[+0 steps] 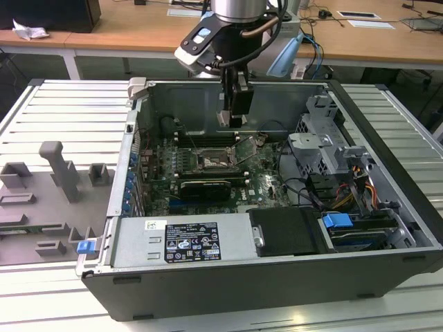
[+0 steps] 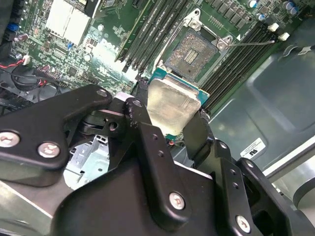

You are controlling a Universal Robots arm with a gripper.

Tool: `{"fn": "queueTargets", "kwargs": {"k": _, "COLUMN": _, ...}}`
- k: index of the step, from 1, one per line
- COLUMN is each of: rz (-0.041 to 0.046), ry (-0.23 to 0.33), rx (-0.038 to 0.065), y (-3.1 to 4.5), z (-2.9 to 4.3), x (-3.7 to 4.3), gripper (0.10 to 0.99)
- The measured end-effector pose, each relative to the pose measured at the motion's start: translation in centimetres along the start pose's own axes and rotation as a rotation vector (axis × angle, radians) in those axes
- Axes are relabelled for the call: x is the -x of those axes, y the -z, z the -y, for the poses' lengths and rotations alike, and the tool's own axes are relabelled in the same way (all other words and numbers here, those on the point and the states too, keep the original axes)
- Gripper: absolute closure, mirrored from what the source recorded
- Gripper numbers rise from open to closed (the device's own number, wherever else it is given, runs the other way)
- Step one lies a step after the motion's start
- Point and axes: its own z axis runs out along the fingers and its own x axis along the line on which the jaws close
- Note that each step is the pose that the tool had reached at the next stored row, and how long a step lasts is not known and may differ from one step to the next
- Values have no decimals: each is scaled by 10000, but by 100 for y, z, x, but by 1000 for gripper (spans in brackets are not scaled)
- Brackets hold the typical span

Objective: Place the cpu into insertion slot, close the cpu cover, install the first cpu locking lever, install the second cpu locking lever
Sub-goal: 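Place the cpu into insertion slot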

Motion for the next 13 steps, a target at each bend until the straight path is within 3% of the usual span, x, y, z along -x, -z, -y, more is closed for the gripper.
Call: {"fn": "queueTargets", "kwargs": {"k": 13, "rz": -1, "ry": -4, "rx": 1, "y": -94, "z": 18, "x": -1, "gripper": 557}}
